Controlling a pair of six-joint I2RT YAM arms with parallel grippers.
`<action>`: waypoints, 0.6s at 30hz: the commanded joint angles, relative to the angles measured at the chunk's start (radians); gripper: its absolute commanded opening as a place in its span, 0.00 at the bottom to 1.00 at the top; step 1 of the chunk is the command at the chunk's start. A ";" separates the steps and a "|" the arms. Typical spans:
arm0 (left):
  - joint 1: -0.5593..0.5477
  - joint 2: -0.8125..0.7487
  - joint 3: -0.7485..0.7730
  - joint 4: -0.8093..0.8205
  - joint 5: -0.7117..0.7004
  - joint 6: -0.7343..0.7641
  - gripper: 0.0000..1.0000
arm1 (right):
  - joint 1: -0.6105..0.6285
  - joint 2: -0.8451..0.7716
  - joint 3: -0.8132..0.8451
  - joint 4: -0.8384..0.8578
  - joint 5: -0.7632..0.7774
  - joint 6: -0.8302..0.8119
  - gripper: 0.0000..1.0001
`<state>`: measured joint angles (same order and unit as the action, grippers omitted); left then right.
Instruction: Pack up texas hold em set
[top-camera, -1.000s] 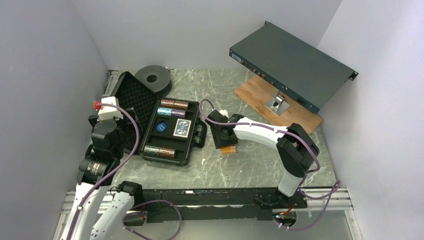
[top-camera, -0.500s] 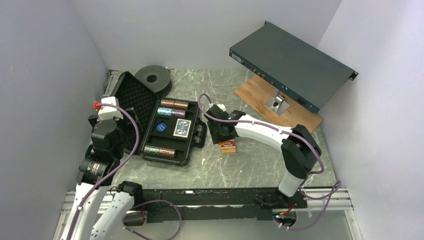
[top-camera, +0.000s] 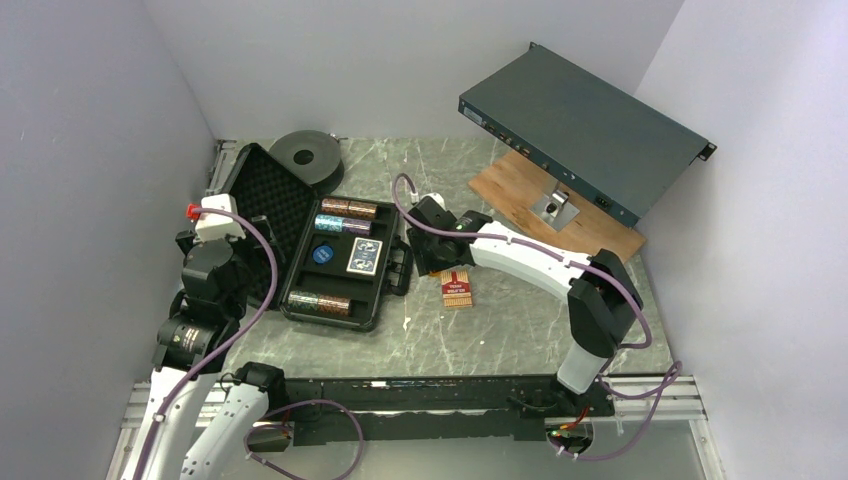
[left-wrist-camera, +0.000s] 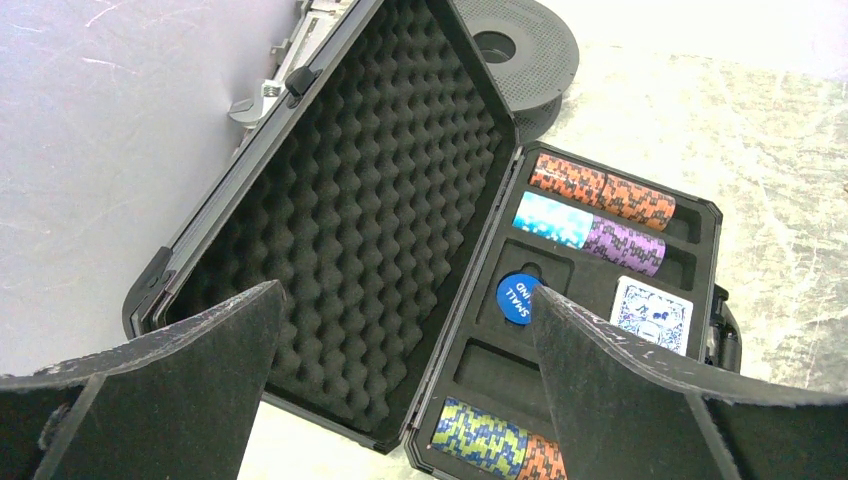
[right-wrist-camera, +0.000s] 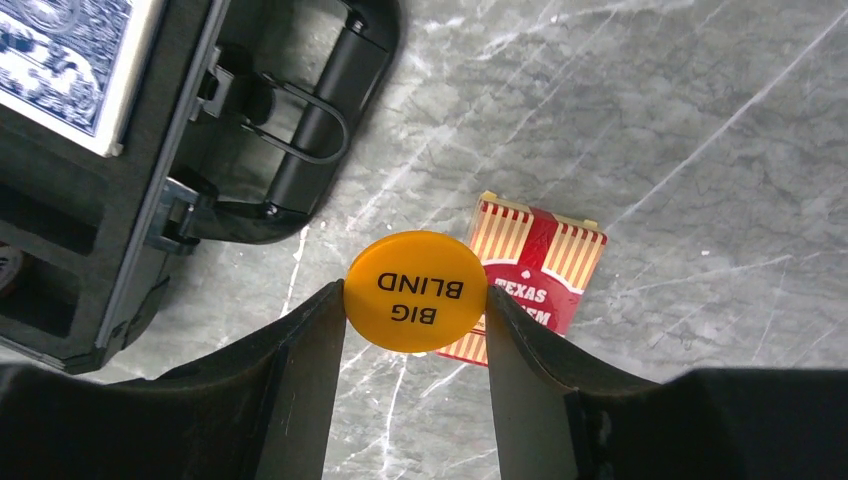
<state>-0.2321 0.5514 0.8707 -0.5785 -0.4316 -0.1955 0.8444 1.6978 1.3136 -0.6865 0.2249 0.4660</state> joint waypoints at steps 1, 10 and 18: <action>0.005 -0.010 0.001 0.049 0.005 0.012 0.99 | 0.004 -0.017 0.075 0.026 -0.012 -0.032 0.46; 0.005 -0.013 0.002 0.048 -0.002 0.013 0.99 | 0.027 0.059 0.200 0.054 -0.057 -0.054 0.46; 0.005 -0.017 0.007 0.036 -0.026 0.004 0.99 | 0.064 0.188 0.369 0.069 -0.100 -0.064 0.46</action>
<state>-0.2321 0.5510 0.8707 -0.5789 -0.4351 -0.1959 0.8883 1.8397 1.5826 -0.6533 0.1570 0.4217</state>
